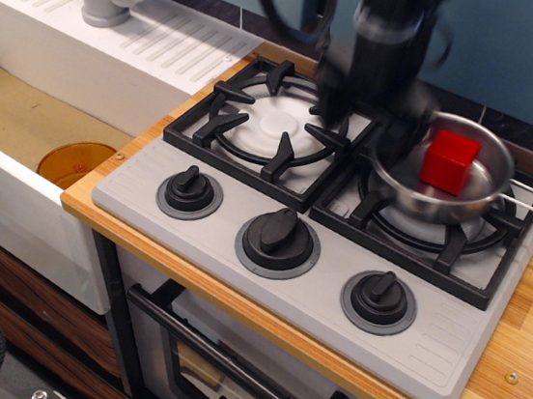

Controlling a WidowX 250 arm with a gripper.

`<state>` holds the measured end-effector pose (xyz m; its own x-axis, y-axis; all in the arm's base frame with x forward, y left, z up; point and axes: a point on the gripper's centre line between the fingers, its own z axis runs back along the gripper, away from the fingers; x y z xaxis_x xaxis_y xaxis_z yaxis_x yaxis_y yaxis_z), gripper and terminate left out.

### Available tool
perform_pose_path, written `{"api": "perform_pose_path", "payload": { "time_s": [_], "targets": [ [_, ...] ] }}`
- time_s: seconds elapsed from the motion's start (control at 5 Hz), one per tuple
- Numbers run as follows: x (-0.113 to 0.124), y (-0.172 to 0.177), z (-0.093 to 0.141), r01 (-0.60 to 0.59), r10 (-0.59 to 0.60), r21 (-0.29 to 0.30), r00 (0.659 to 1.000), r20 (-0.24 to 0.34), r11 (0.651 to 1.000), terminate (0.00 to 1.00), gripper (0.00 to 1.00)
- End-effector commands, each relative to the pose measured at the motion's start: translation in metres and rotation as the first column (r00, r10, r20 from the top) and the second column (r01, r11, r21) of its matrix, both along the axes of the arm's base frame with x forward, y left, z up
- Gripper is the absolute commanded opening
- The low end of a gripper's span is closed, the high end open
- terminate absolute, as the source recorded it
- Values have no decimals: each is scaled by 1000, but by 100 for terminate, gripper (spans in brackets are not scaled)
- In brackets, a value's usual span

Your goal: Put redcube in pan and put pan on stove

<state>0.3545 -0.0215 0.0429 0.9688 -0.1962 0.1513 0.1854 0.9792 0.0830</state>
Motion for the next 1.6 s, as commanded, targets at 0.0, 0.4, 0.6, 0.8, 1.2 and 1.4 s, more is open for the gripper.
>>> {"api": "perform_pose_path", "payload": {
  "time_s": [0.0,0.4,0.6,0.8,1.2,1.4],
  "targets": [
    [2,-5,4,2,-1,-11,998,66,1000,0,100],
    [-9,-12,3,-39,40,-7,998,44,999,0,0],
    [-9,-15,8,-46,46,-4,998,38,999,0,0],
    [-8,-17,13,-51,51,-2,998,35,999,0,0],
    [-27,-25,59,-94,95,46,995,-13,994,0,0],
    [-26,-21,77,-77,79,57,996,-35,995,0,0]
  ]
}}
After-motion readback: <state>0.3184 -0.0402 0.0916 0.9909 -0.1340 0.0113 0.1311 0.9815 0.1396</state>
